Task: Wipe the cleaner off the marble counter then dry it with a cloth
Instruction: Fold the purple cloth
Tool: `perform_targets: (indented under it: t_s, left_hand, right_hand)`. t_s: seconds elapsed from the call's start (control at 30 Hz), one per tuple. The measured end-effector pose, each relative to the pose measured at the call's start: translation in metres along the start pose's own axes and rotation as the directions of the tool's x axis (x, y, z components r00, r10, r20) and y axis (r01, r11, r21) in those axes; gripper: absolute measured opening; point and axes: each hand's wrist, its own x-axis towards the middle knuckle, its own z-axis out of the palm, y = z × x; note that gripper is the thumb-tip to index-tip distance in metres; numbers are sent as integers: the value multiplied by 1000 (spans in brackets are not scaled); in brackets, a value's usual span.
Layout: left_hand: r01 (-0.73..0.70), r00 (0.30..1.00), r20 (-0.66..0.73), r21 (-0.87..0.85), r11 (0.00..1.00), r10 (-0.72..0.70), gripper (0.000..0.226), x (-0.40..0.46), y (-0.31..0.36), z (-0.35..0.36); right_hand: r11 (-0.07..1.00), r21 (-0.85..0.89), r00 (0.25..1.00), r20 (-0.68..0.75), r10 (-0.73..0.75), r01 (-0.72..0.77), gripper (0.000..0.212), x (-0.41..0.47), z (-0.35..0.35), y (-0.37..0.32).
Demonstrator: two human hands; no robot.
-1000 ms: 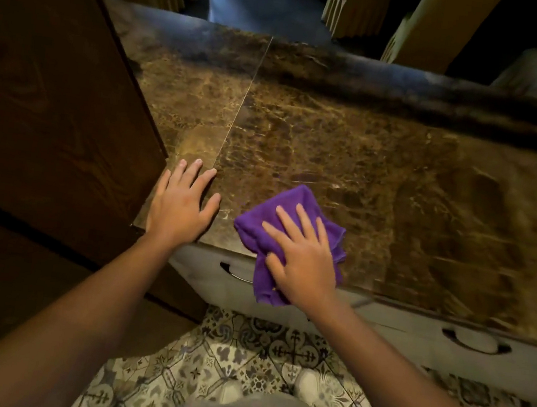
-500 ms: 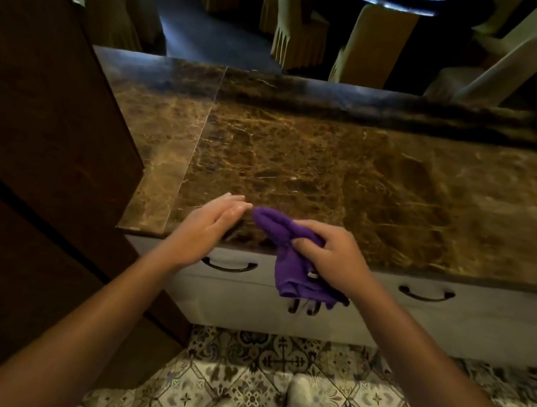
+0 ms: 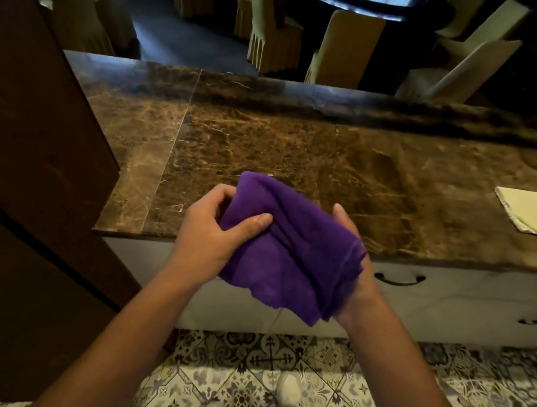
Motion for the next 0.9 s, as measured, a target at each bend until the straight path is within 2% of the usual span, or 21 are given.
perform_targets:
  t_s: [0.1,0.2,0.27,0.33,0.4,0.53,0.67,0.77,0.83,0.9]
  left_hand:
    - [-17,999,-40,-47,999,15,28,-5,5,8]
    - [-47,999,-27,-58,997,46,27,-12,15,18]
    - [-33,999,-12,-129,991,31,23,-18,25,27]
    - [-29,1000,-6,-198,980,28,18,-23,32,41]
    - [-45,999,5,-211,976,47,16,-28,39,59]
    - [-28,997,58,-216,976,41,10,-36,46,109]
    - [-4,997,76,-197,980,20,14,-38,50,160]
    - [-20,995,92,-159,987,35,22,-42,50,201]
    - [24,987,158,-164,986,2,22,-44,52,230]
    - [89,951,306,-152,984,-39,24,-48,57,260]
  right_hand:
    - [988,112,993,25,-114,111,73,-23,-19,-1]
    - [985,99,982,111,-154,143,87,-41,-33,-5]
    - [988,-6,981,120,-150,152,79,-48,-44,-5]
    - [985,-96,989,54,-136,141,71,-53,-55,-2]
    - [985,-116,991,-21,-129,125,71,-59,-67,0]
    - [983,-160,994,-54,-96,86,61,-81,-101,-7]
    - [970,-180,948,-242,-205,164,54,-116,-135,-29]
    - [923,-312,900,-296,-320,225,16,-152,-148,-55]
    - [892,-357,869,-303,-392,278,26,-176,-165,-70]
    - [872,-387,843,-320,-431,299,27,-200,-186,-80]
